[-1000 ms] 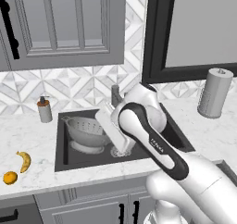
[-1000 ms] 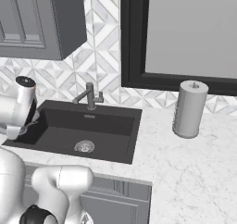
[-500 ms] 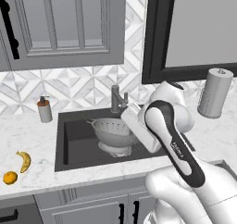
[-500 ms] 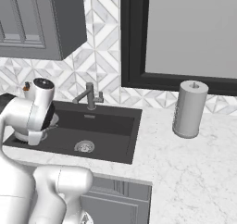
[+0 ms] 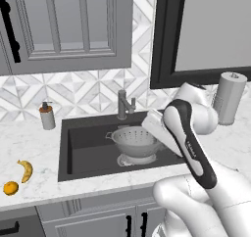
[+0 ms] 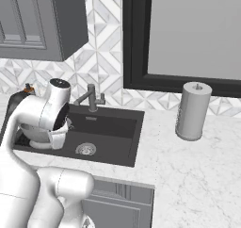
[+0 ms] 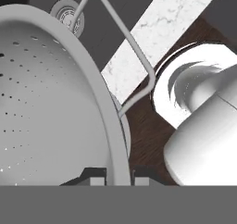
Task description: Put the colander in the sink, put the banana, tangerine in the colander, and turn on the sink faucet and pour water over the colander.
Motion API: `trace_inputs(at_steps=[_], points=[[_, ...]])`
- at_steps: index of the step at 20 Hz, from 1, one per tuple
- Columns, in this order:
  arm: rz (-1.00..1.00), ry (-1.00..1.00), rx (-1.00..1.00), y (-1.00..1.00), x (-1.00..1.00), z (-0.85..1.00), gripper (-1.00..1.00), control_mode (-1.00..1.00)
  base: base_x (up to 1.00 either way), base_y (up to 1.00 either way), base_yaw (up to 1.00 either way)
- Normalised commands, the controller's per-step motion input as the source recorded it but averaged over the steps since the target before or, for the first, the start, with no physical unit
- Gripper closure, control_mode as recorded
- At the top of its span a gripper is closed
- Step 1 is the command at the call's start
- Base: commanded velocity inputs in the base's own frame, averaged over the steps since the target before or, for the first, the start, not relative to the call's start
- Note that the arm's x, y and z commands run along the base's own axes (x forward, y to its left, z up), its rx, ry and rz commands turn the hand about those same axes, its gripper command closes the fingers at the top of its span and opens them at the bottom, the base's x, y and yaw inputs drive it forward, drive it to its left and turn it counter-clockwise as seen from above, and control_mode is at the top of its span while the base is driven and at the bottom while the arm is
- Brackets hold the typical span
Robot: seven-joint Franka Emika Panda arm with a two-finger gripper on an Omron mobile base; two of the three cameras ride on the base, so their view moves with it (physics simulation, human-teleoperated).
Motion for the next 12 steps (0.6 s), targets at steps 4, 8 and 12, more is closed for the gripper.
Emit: trace_inputs(at_steps=[4,8,12], points=[[0.22,0.00,-0.08,-0.49,0.29,0.00,1.00,-1.00,0.00,0.00,0.00],[0.21,0.00,-0.03,-0.55,0.25,-0.04,1.00,-1.00,0.00,0.00,0.00],[0.16,0.00,0.00,-0.53,0.27,-0.09,1.00,-1.00,0.00,0.00,0.00]])
